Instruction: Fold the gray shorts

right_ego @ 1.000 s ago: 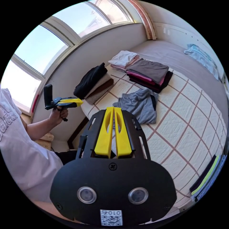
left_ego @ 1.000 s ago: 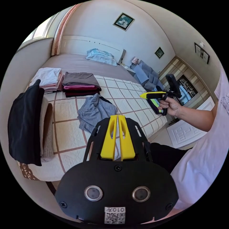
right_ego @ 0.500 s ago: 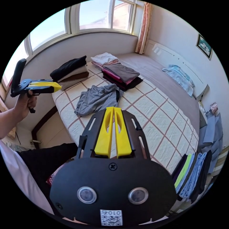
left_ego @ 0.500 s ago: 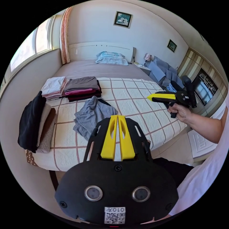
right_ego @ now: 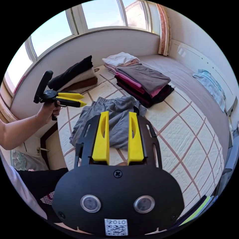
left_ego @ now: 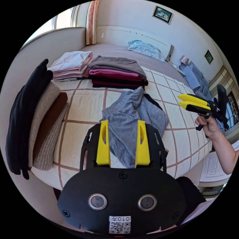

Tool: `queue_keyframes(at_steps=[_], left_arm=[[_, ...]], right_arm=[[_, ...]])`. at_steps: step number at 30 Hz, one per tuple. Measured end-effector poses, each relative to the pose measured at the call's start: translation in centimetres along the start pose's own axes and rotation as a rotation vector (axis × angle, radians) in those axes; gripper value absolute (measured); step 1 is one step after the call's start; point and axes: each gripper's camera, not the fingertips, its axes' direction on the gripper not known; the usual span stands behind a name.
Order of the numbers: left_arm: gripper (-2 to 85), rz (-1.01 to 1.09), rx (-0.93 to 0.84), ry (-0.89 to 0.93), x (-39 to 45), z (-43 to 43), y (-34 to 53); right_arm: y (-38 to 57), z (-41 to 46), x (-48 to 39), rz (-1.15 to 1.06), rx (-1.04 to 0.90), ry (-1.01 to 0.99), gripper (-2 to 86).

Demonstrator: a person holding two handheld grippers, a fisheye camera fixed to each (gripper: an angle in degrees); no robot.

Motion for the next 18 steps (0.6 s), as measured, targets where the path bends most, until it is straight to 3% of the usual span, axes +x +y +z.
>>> queue_keyframes(at_steps=[2, 10, 15, 18], left_arm=[[14.9, 0.001, -0.011, -0.006, -2.1, 2.7, -1.8], [14.0, 0.107, -0.020, -0.012, -3.0, 9.2, -6.5], [8.0, 0.130, 0.102, -0.110, -2.6, 9.9, -6.8], [5.4, 0.098, 0.229, 0.013, -4.1, 9.1, -7.1]], right_arm=[[-2.6, 2.4, 1.9, -0.025, -0.022, 0.041, 13.3], [-10.3, 8.9, 10.4, -0.226, -0.082, -0.124, 10.2], [-10.8, 7.0, 13.2, -0.365, -0.004, -0.165, 4.0], [-10.4, 3.8, 15.4, -0.412, 0.080, -0.199, 3.4]])
